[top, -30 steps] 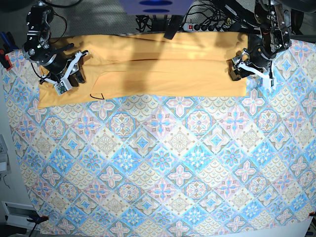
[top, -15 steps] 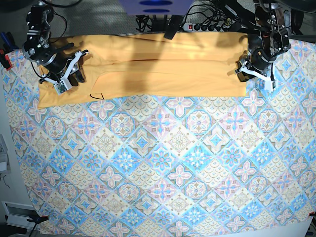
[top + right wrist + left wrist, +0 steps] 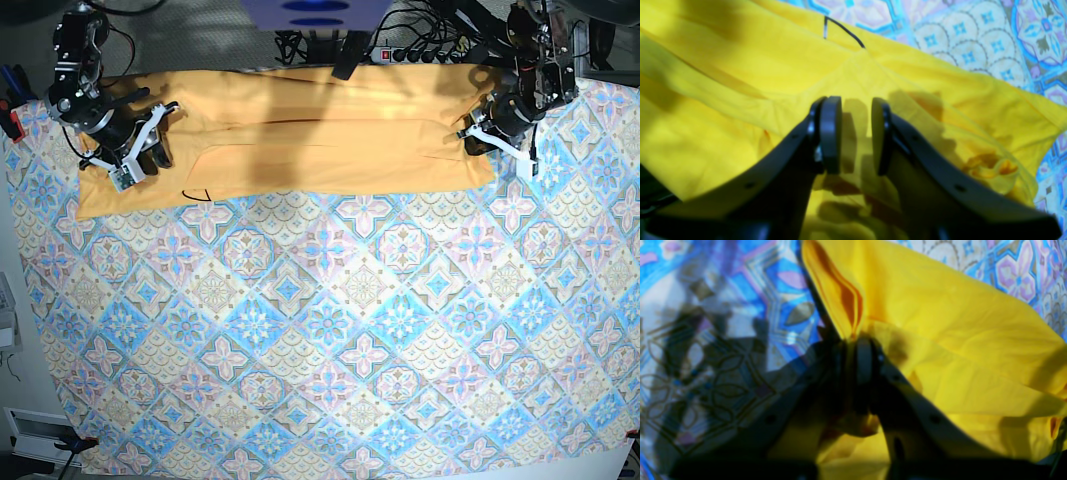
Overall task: Fold the T-shirt properly
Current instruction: 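Hold the shirt edges with both grippers and shift the right grip inward, then lift the shirt end with the left gripper and fold it toward the right gripper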
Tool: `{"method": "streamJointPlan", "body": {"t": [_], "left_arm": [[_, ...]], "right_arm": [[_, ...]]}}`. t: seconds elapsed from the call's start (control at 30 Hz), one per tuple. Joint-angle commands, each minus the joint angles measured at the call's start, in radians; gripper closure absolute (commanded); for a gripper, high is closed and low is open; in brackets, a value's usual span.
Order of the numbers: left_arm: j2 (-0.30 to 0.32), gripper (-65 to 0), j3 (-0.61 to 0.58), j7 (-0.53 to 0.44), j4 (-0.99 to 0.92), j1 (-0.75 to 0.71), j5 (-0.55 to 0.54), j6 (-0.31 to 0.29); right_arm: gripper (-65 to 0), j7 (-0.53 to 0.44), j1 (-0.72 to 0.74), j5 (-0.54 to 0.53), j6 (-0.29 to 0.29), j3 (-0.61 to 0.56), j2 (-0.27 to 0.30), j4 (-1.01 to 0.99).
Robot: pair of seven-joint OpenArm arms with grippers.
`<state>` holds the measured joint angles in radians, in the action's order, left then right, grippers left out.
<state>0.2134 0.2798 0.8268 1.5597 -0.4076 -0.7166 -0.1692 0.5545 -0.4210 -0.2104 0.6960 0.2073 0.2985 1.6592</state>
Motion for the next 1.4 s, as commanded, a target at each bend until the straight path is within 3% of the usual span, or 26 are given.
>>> {"method": "streamJointPlan", "body": {"t": [0.0,0.43,0.73,0.87,1.1,1.37], "left_arm": [[0.008,0.0,0.005,-0.005,0.021,-0.001,-0.01,-0.005],[0.01,0.0,0.24,-0.007,0.035,0.026,-0.067,-0.005],[0.041,0.0,0.319,-0.005,0.092,0.036,-0.074,-0.01],[0.042,0.0,0.266,-0.004,0.213,-0.006,-0.113,-0.082],[0.041,0.0,0.069,-0.004,0.302,-0.03,-0.186,-0.085],[0.008,0.0,-0.066,-0.005,0.302,-0.02,-0.206,-0.082]], "right_arm": [[-15.0,-0.018,0.001,-0.013,0.002,0.007,0.012,0.014],[-15.0,-0.018,0.001,-0.013,0.002,0.007,0.012,0.014],[-15.0,-0.018,-0.002,-0.017,0.002,0.007,0.012,0.025],[-15.0,-0.018,-0.002,-0.017,0.002,0.007,0.012,0.025],[-15.0,-0.018,0.0,-0.017,0.002,0.007,0.012,0.025],[-15.0,-0.018,-0.002,-0.017,0.002,0.007,0.012,0.025]]}}
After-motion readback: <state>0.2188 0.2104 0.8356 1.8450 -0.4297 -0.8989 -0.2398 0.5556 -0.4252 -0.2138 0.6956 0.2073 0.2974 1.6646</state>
